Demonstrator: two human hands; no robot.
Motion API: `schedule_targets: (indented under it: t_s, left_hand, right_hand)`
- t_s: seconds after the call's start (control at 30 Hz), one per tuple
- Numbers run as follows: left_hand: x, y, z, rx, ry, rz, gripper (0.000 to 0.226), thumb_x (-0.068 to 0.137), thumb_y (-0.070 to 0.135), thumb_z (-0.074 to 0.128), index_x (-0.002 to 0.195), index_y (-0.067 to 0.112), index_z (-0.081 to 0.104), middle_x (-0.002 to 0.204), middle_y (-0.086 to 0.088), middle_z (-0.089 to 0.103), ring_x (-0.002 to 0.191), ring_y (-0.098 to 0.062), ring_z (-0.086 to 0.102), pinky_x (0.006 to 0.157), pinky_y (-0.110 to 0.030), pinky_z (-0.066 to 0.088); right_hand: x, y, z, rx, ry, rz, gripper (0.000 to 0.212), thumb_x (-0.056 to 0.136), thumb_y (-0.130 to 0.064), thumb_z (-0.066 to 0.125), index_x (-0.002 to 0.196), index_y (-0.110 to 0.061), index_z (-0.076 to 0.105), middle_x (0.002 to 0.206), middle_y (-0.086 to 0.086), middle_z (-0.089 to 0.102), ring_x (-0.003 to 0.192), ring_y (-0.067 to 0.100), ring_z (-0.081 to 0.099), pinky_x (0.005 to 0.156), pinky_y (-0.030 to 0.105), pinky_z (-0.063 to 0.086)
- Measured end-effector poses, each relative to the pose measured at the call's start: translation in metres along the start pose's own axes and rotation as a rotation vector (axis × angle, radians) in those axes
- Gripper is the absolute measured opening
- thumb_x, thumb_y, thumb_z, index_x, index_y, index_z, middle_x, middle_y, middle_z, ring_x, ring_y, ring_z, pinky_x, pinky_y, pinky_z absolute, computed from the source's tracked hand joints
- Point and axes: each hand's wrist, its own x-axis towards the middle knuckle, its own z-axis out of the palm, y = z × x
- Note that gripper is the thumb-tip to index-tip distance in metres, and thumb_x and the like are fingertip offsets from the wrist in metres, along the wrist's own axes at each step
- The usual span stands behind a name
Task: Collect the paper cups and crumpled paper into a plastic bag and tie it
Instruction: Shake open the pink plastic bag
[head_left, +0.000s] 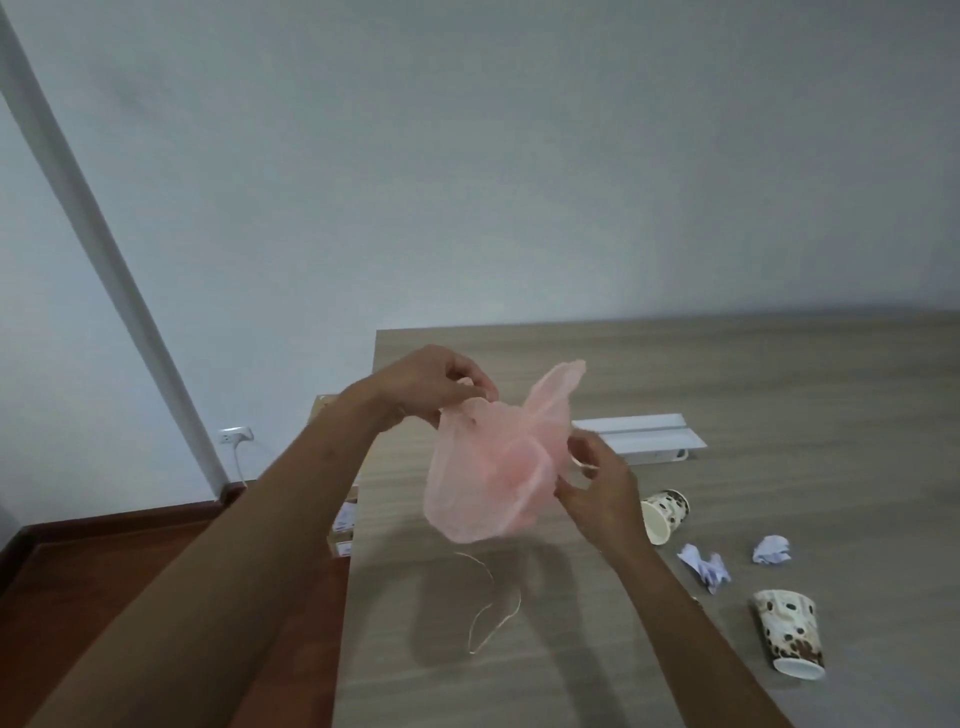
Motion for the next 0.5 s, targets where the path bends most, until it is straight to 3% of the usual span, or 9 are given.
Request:
schedule_targets:
  t_s: [0.07, 0.13, 0.17, 0.23, 0.27, 0.33, 0.43, 0.5]
  left_hand:
    - [-0.003, -0.002, 0.011, -0.049, 0.140, 0.052, 0.014, 0.092, 0.005, 0.060, 0.086, 0.007, 0.072, 0.080, -0.002, 0.066, 0.052, -0.001, 0.061, 0.045, -0.016, 0.046]
    - [-0.004, -0.007, 0.019, -0.106, 0.242, 0.098, 0.016, 0.091, 0.004, 0.060, 0.080, 0.011, 0.070, 0.085, -0.006, 0.069, 0.058, -0.009, 0.064, 0.045, -0.021, 0.048]
    - [-0.005, -0.008, 0.022, -0.119, 0.277, 0.112, 0.015, 0.091, 0.005, 0.062, 0.080, 0.010, 0.069, 0.086, -0.006, 0.070, 0.061, -0.012, 0.064, 0.045, -0.022, 0.049]
    - [-0.007, -0.009, 0.027, -0.136, 0.318, 0.136, 0.009, 0.091, 0.009, 0.065, 0.084, 0.005, 0.070, 0.083, -0.001, 0.070, 0.059, -0.008, 0.061, 0.043, -0.017, 0.045]
    - [-0.008, -0.009, 0.029, -0.155, 0.333, 0.146, 0.011, 0.091, 0.012, 0.068, 0.086, 0.002, 0.070, 0.079, 0.001, 0.069, 0.054, -0.004, 0.060, 0.041, -0.014, 0.043]
    - [-0.011, -0.012, 0.032, -0.205, 0.370, 0.143, 0.016, 0.090, 0.017, 0.070, 0.087, 0.001, 0.069, 0.078, 0.000, 0.065, 0.050, -0.001, 0.058, 0.041, -0.014, 0.043]
    - [-0.015, -0.025, 0.026, -0.290, 0.460, 0.047, 0.018, 0.092, 0.022, 0.067, 0.090, 0.004, 0.068, 0.096, -0.007, 0.066, 0.071, -0.012, 0.064, 0.048, -0.024, 0.054]
    - [-0.018, -0.036, 0.019, -0.266, 0.480, -0.004, 0.029, 0.094, 0.036, 0.062, 0.094, 0.008, 0.069, 0.106, -0.012, 0.066, 0.081, -0.019, 0.064, 0.059, -0.032, 0.061]
  right_hand:
    - [-0.005, -0.019, -0.009, 0.150, 0.246, 0.021, 0.041, 0.078, 0.001, 0.069, 0.098, -0.034, 0.060, 0.102, -0.011, 0.068, 0.094, -0.003, 0.061, 0.084, 0.032, 0.051]
    - [-0.014, -0.048, -0.025, 0.367, 0.421, -0.016, 0.021, 0.077, -0.017, 0.064, 0.093, -0.029, 0.057, 0.097, -0.011, 0.068, 0.088, -0.002, 0.063, 0.079, 0.032, 0.049]
    - [-0.019, -0.066, -0.032, 0.431, 0.388, -0.024, 0.024, 0.074, -0.032, 0.065, 0.095, -0.028, 0.056, 0.098, -0.015, 0.067, 0.087, -0.001, 0.064, 0.077, 0.031, 0.051]
    - [-0.022, -0.086, -0.036, 0.311, 0.137, 0.021, 0.060, 0.062, -0.054, 0.076, 0.113, -0.033, 0.052, 0.108, -0.022, 0.062, 0.090, 0.000, 0.066, 0.077, 0.030, 0.054]
    - [-0.022, -0.089, -0.035, 0.137, 0.037, 0.055, 0.072, 0.060, -0.053, 0.082, 0.121, -0.036, 0.047, 0.113, -0.023, 0.058, 0.091, 0.003, 0.065, 0.078, 0.029, 0.054]
    - [-0.017, -0.082, -0.031, -0.125, 0.011, 0.100, 0.069, 0.066, -0.032, 0.084, 0.125, -0.032, 0.049, 0.112, -0.012, 0.059, 0.086, 0.011, 0.064, 0.076, 0.028, 0.051]
    - [-0.013, -0.062, -0.036, -0.067, 0.175, 0.139, 0.044, 0.075, -0.005, 0.072, 0.113, -0.023, 0.059, 0.094, 0.003, 0.069, 0.068, 0.010, 0.067, 0.068, 0.027, 0.055]
    - [-0.013, -0.052, -0.042, 0.038, 0.228, 0.147, 0.040, 0.078, 0.001, 0.069, 0.111, -0.020, 0.059, 0.087, 0.001, 0.070, 0.058, 0.000, 0.064, 0.058, 0.013, 0.051]
